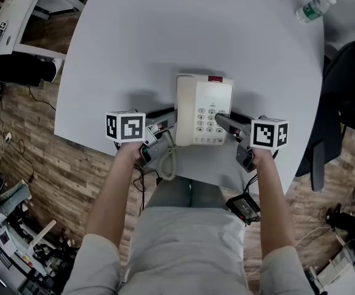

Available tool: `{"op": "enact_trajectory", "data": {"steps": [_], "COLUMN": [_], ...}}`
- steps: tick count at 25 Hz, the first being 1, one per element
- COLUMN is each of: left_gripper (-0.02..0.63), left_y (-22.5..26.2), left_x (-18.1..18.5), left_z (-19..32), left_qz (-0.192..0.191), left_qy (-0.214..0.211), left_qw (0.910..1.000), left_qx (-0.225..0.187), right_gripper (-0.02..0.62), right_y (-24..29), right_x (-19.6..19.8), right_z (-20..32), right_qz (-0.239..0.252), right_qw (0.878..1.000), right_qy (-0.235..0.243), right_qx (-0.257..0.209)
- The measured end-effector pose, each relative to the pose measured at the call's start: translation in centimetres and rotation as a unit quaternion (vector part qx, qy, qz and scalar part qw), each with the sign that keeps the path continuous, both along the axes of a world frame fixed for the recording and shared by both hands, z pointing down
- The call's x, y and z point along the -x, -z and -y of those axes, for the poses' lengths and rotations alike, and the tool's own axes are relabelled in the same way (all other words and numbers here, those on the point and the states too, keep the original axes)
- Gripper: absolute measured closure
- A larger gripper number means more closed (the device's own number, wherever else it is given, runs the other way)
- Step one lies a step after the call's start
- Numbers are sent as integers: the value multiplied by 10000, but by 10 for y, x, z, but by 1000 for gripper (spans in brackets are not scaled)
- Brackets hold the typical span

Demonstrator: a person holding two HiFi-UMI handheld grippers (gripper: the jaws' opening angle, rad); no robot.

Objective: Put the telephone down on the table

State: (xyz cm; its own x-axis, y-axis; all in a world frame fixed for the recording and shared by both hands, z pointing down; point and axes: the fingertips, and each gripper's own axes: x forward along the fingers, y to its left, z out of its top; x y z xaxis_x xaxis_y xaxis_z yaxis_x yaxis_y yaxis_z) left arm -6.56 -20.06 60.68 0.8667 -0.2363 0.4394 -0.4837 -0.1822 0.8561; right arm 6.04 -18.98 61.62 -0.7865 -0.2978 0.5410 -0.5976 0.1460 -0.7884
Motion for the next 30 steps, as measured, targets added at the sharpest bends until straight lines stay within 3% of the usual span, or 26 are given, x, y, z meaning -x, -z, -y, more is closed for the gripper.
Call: {"op": "enact_trajectory", "data": {"steps": [9, 30], "left_gripper": [485, 509], "left_y": [0, 2], "left_x": [0, 1], "left_z": [0, -1], "left_qz": [-34, 61], "left_qy": [-21, -156], "left_qw": [10000, 9997], "left_qx": [-69, -190], "right_gripper": [368, 382], "right_y": [1, 2], "right_x": [-2, -8], "right_z": [3, 0], "right_qz": [-35, -95], "right_qw": [9997, 9996], "right_qy": [-14, -164], "right_qx": [-224, -228]}}
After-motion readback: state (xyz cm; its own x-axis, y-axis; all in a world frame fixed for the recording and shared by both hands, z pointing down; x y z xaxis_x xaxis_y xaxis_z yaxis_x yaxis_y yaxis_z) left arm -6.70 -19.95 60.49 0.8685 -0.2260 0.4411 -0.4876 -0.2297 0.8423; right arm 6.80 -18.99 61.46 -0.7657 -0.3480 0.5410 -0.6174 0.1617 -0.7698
